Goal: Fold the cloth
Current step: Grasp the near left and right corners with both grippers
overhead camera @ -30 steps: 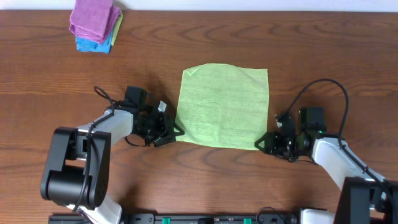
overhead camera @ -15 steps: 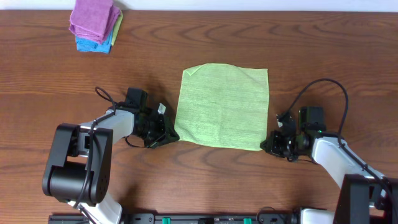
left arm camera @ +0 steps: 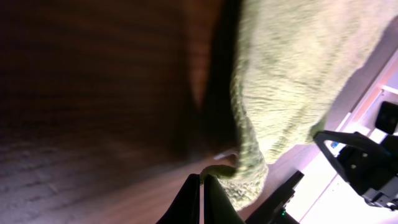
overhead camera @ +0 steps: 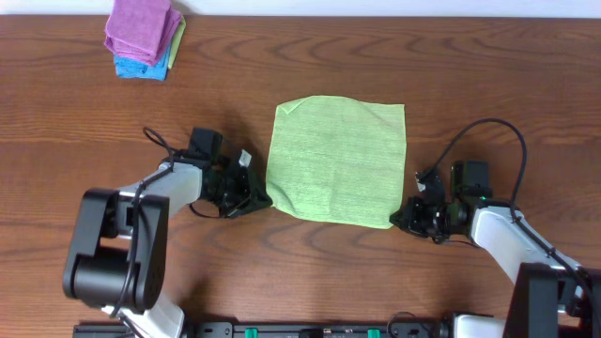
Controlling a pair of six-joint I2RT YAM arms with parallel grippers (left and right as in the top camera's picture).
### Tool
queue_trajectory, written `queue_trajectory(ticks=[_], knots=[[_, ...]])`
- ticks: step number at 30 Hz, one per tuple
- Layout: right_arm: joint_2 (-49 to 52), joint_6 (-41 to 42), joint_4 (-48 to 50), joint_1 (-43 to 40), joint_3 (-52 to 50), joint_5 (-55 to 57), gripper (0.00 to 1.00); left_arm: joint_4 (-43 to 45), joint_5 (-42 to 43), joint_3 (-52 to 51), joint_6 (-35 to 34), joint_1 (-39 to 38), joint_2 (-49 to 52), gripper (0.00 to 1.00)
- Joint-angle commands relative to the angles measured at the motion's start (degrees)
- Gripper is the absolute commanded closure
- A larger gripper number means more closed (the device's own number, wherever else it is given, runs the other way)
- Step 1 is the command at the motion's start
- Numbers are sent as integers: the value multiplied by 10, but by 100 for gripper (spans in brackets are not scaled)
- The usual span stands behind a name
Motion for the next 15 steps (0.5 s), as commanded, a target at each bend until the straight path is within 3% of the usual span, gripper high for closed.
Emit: queue_trajectory(ticks=[1, 15], knots=[[-6, 4, -5, -4, 15, -23, 99, -3, 8, 23, 0, 0, -44, 94], [-87, 4, -44, -4, 69, -35, 99, -21, -39, 35, 7, 0, -100, 94]])
